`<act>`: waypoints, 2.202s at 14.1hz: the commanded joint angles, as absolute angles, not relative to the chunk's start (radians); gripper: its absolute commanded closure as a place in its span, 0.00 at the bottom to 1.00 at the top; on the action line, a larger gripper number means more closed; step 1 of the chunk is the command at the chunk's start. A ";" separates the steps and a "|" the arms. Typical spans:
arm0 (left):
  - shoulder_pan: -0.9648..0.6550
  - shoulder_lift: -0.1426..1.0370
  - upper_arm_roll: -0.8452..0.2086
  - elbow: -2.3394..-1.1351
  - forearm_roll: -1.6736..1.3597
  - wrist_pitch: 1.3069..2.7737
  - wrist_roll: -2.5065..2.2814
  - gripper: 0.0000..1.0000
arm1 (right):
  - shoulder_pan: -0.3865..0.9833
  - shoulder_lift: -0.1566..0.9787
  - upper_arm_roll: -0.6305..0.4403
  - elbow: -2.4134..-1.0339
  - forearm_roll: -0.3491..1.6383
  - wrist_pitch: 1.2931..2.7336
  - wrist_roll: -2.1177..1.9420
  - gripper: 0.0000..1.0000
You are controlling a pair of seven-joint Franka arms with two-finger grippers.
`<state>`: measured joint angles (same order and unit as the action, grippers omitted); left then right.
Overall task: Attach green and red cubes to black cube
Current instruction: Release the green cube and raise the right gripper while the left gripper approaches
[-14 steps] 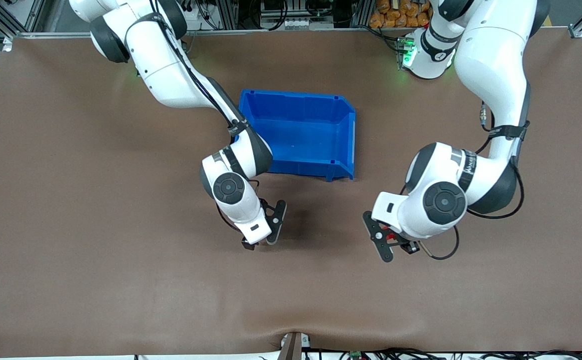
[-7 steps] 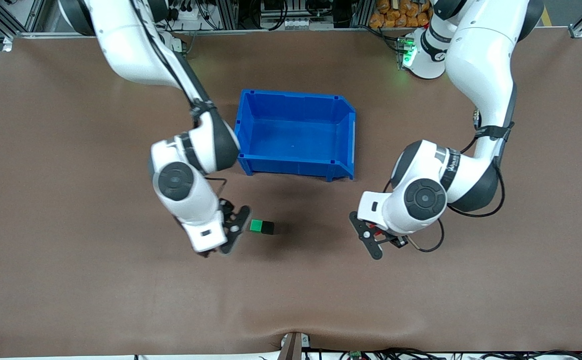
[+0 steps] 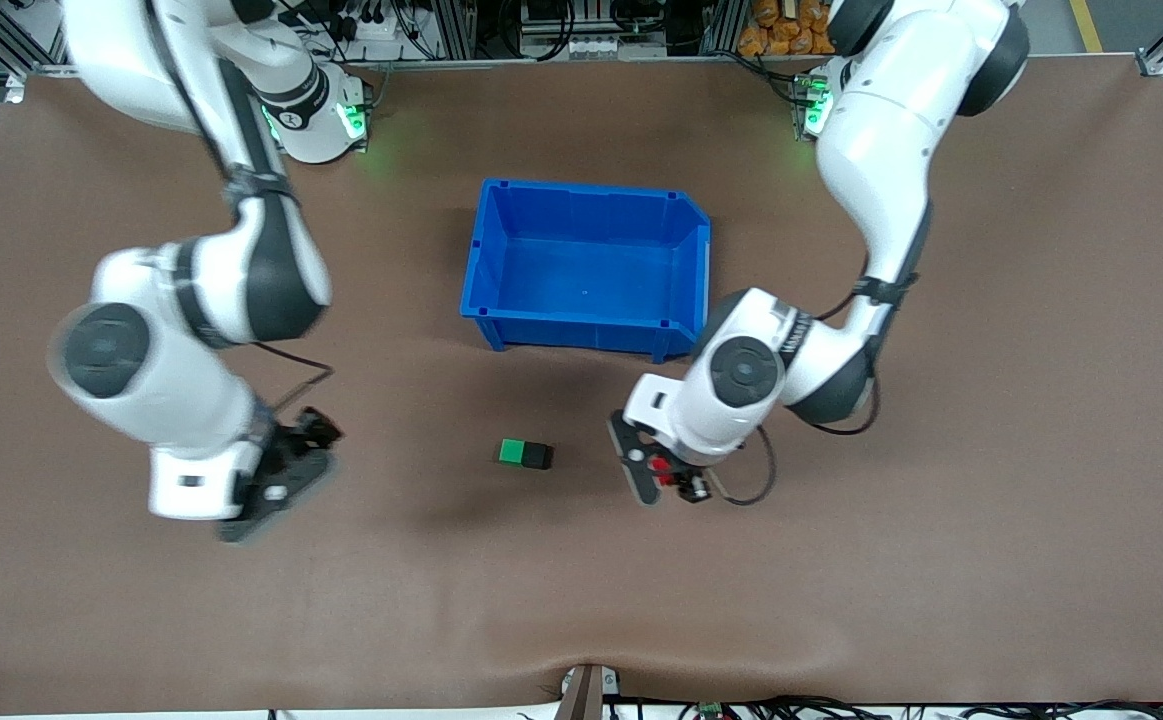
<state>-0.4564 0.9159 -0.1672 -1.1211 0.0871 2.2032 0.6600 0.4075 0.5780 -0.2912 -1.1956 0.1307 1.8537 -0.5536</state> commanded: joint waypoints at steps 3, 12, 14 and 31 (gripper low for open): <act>-0.518 0.995 -0.153 -1.022 0.077 2.200 0.670 1.00 | 0.304 0.396 -0.290 -1.259 0.129 1.704 -0.531 0.00; -0.601 1.091 -0.143 -0.963 0.078 2.203 0.729 1.00 | 0.247 0.264 -0.445 -1.288 0.123 1.482 -0.485 0.00; -0.607 1.106 -0.141 -0.945 0.077 2.203 0.729 1.00 | 0.249 0.227 -0.434 -1.325 0.124 1.467 -0.387 0.00; -0.618 1.163 -0.140 -0.885 0.077 2.299 0.726 1.00 | 0.005 -0.049 -0.066 -1.571 0.026 1.476 0.011 0.00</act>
<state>-0.6089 1.1044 -0.1455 -0.9673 0.0857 2.2929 0.7093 0.0249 -0.0050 -0.0820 -1.5415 0.0374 1.4678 -0.0323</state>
